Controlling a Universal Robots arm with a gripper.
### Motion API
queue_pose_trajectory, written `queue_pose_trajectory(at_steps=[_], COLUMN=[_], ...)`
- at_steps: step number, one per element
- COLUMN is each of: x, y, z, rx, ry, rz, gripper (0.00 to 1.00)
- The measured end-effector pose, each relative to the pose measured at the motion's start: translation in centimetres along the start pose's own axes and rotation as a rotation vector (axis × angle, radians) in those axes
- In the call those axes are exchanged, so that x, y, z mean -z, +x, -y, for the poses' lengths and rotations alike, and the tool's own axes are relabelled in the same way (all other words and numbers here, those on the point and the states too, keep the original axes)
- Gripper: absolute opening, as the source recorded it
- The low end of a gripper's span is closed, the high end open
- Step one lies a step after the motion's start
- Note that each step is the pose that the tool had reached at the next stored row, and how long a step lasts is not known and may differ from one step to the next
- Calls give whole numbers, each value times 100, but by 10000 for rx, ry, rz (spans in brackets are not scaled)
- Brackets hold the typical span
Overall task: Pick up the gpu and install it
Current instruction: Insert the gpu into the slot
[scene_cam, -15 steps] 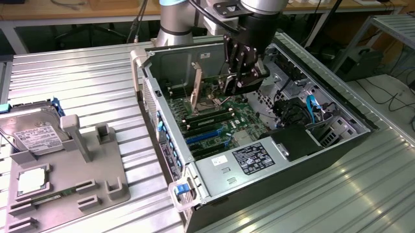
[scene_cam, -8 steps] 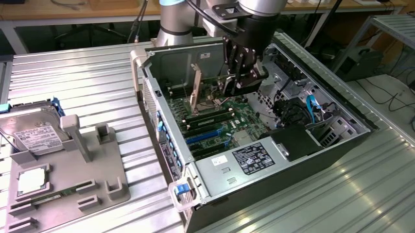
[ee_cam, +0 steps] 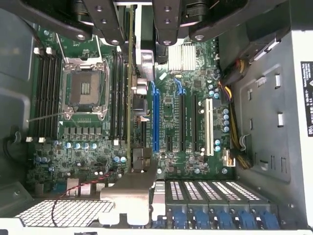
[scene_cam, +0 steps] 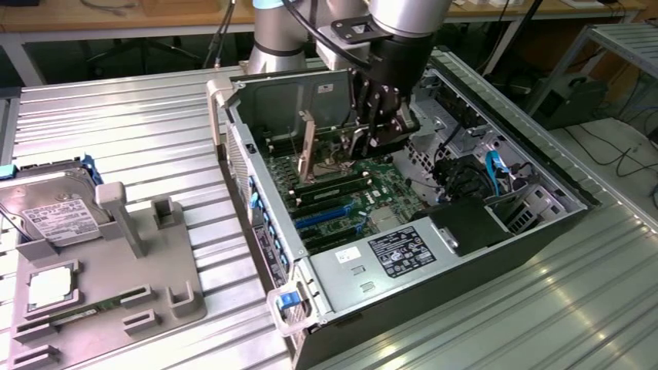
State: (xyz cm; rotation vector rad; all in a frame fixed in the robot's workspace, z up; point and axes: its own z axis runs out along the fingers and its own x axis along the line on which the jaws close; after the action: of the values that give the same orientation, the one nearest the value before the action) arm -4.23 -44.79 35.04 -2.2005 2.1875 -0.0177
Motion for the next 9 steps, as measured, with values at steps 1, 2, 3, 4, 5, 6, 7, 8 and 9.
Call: queue_pose_trajectory(at_steps=[1, 2, 3, 4, 5, 6, 7, 8, 9], x=[-19, -36, -51, -64, -76, -101, -118, -135, -152], y=[0, 0, 0, 1, 1, 1, 1, 2, 2], z=[-8, -19, -44, -95, -124, -149, -160, -174, -190], rx=[0, 0, 0, 6, 14, 22, 25, 27, 27], ry=[0, 0, 1, -3, -5, -6, -5, -5, -5], rz=[1, 0, 1, 0, 0, 1, 1, 1, 1], gripper=[28, 28, 28, 28, 28, 28, 28, 28, 28])
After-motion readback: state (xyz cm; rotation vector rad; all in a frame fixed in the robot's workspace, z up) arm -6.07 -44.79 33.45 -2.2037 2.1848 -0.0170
